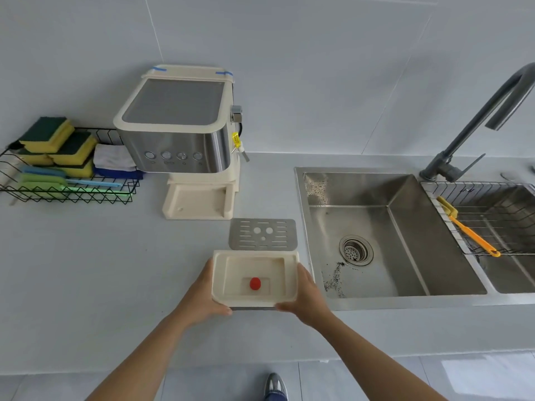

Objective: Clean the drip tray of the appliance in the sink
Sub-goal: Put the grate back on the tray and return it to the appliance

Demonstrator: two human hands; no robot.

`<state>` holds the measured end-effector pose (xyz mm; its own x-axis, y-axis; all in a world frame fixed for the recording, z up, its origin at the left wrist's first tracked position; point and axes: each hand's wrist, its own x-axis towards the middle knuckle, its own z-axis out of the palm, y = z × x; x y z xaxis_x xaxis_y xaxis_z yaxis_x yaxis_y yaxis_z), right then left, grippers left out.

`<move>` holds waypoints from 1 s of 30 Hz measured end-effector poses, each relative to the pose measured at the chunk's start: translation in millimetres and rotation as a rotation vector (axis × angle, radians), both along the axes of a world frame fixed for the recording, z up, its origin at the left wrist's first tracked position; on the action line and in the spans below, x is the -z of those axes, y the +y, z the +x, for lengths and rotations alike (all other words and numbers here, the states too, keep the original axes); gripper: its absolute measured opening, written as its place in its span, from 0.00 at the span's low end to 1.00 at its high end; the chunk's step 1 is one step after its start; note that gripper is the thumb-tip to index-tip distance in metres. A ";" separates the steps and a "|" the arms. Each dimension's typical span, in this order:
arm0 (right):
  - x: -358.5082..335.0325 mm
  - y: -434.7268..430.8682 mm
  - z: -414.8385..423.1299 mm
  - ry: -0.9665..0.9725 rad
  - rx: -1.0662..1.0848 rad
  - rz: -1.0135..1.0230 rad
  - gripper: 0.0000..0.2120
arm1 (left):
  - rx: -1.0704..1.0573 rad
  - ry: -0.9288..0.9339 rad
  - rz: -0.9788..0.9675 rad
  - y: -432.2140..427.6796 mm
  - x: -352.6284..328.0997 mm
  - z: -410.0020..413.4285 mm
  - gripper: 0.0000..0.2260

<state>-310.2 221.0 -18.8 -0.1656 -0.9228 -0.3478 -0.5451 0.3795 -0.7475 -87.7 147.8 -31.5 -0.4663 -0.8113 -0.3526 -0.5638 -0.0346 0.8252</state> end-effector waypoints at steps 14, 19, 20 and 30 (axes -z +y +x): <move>-27.8 -60.8 -33.3 -0.029 0.109 0.109 0.39 | -0.156 -0.262 0.001 -63.6 -31.0 -39.3 0.35; -28.2 -96.9 -36.8 -0.171 0.262 0.147 0.36 | -0.260 -0.229 0.100 -87.6 -39.5 -71.0 0.28; -26.2 -102.7 -36.2 -0.197 0.293 0.160 0.35 | -0.286 -0.228 0.128 -91.1 -39.5 -76.2 0.26; -11.2 -140.6 -31.6 -0.316 0.517 0.260 0.17 | -0.530 -0.202 0.269 -113.9 -24.8 -110.6 0.10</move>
